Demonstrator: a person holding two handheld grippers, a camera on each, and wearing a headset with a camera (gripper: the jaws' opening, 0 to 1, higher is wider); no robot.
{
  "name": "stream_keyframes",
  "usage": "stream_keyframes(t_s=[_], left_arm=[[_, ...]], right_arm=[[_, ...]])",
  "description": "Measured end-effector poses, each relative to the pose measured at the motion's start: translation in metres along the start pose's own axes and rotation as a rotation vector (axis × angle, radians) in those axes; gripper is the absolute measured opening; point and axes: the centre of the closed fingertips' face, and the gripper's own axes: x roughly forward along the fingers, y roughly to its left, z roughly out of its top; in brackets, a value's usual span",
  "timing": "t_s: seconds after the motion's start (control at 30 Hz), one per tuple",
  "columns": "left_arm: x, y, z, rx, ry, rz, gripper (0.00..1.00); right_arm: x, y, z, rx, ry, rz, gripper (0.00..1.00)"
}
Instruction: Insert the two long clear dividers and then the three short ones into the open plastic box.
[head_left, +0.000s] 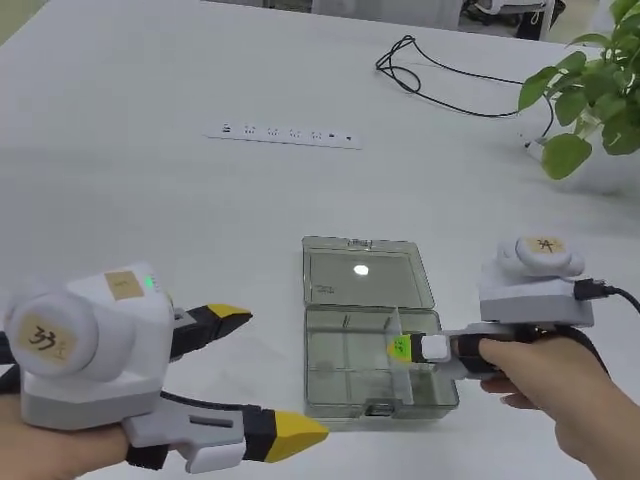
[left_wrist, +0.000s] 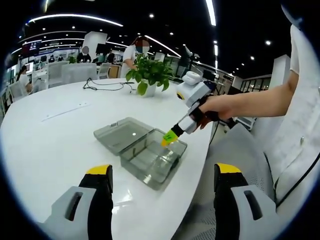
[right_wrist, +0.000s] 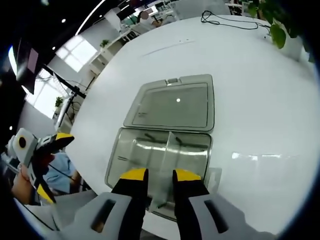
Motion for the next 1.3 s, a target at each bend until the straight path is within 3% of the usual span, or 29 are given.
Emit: stream_keyframes(t_s=[0.43,0.8,1.2,1.3], left_arm=[[-0.010,-0.003,0.006,-0.005,-0.009,0.049,0.84],[-0.015,-0.006,0.005,-0.016,-0.004,0.092,0.84],[-0.008,-0.005,0.006,-0.038,-0.011,0.127,0.84],[-0.008,-0.003,0.005,-0.040,-0.003,0.134,0.83]], right_arm=[[-0.014,0.013,0.011,-0.159,-0.059,0.059,0.32],[-0.032,0.021,0.012,-0.261,-0.083,0.115,0.43],[-0.054,0.026,0.011,-0.478,-0.120,0.185,0.55],[-0.058,0.026,0.003,-0.533,-0.104,0.198,0.59]])
